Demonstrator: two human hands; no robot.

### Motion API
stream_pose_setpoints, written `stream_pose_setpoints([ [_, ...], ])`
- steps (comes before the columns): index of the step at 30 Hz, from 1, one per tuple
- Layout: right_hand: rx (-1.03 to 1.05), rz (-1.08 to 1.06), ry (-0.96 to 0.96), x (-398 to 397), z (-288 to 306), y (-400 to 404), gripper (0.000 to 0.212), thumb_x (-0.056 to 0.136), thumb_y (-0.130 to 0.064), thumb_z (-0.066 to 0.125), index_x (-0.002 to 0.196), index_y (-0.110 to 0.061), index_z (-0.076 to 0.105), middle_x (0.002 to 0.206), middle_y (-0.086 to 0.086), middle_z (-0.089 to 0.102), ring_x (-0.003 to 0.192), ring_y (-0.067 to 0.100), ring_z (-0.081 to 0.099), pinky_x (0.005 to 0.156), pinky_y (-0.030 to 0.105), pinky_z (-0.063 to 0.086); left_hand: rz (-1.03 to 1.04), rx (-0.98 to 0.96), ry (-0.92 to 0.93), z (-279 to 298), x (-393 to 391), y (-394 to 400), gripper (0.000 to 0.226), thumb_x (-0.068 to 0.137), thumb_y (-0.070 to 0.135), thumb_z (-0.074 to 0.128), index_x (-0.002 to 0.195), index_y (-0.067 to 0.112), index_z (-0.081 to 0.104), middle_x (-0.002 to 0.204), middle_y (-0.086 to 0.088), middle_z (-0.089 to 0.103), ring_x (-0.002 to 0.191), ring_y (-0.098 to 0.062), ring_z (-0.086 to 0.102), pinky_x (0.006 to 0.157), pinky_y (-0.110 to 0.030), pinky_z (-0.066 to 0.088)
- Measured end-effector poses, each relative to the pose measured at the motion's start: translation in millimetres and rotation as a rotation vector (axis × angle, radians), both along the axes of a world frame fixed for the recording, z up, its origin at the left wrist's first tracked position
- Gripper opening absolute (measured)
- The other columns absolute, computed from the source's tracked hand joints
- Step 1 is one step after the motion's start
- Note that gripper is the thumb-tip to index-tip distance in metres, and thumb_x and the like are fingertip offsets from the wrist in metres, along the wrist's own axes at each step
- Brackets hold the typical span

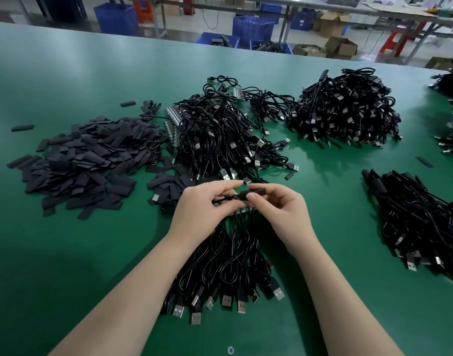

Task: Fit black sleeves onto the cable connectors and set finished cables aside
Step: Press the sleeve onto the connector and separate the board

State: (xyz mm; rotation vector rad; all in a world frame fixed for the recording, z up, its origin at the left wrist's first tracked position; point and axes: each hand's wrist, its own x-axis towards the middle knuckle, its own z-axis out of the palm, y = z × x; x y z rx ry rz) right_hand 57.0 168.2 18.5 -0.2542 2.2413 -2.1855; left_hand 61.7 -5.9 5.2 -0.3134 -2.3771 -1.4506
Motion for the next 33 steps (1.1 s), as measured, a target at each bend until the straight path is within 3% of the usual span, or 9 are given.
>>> stream_pose_setpoints([
  [7,-0.060,-0.062,0.001,1.2,-1.7,-5.2,0.022,0.086,-0.009,0.074,0.085,-0.030,0.078,0.079,0.002,0.075,0.075,0.010,0.068,0.071,0.018,0.055,-0.039,-0.026,0.040,1.3,2.3,1.5,0.049,0.078,0.026,0.077,0.115,0.053,0.058,0.099,0.042,0.063,0.098,0.013,0.062,0.086,-0.007,0.046],
  [10,-0.152,-0.083,-0.063,0.8,-2.5,-5.3,0.019,0.088,-0.009,0.072,0.087,-0.027,0.079,0.081,-0.001,0.075,0.075,0.008,0.069,0.071,0.016,0.053,-0.022,-0.034,0.061,0.2,2.0,2.5,0.036,0.083,0.026,0.074,0.115,0.042,0.067,0.101,0.037,0.065,0.101,0.011,0.062,0.090,-0.011,0.048],
  [13,-0.201,-0.076,-0.100,1.0,-2.9,-5.8,0.015,0.087,-0.010,0.073,0.089,-0.023,0.079,0.087,-0.001,0.077,0.075,0.007,0.069,0.071,0.015,0.053,0.057,-0.015,0.089,0.8,2.4,1.4,0.022,0.080,0.027,0.079,0.101,0.032,0.076,0.092,0.029,0.069,0.089,0.007,0.066,0.082,-0.017,0.053],
  [18,-0.092,-0.072,-0.041,2.0,-2.7,-9.3,0.015,0.083,-0.011,0.077,0.083,-0.026,0.080,0.086,-0.002,0.077,0.079,0.008,0.070,0.076,0.019,0.056,0.104,-0.038,0.111,1.4,2.2,1.4,0.017,0.078,0.020,0.081,0.093,0.029,0.078,0.086,0.022,0.070,0.086,0.004,0.066,0.077,-0.014,0.051],
  [23,-0.066,-0.077,-0.010,2.3,-2.4,-10.4,0.018,0.084,-0.008,0.076,0.080,-0.026,0.078,0.080,-0.001,0.076,0.077,0.009,0.068,0.076,0.022,0.056,0.085,-0.042,0.114,2.0,1.4,1.7,0.020,0.078,0.019,0.080,0.092,0.032,0.078,0.084,0.028,0.068,0.085,0.004,0.066,0.076,-0.009,0.048],
  [33,-0.075,-0.081,0.007,2.4,-3.5,-9.7,0.019,0.083,-0.010,0.077,0.078,-0.028,0.080,0.080,0.001,0.077,0.077,0.011,0.070,0.076,0.024,0.057,0.050,0.054,0.083,0.9,1.6,2.8,0.018,0.076,0.021,0.082,0.092,0.029,0.079,0.084,0.022,0.072,0.082,0.003,0.068,0.073,-0.010,0.049],
])
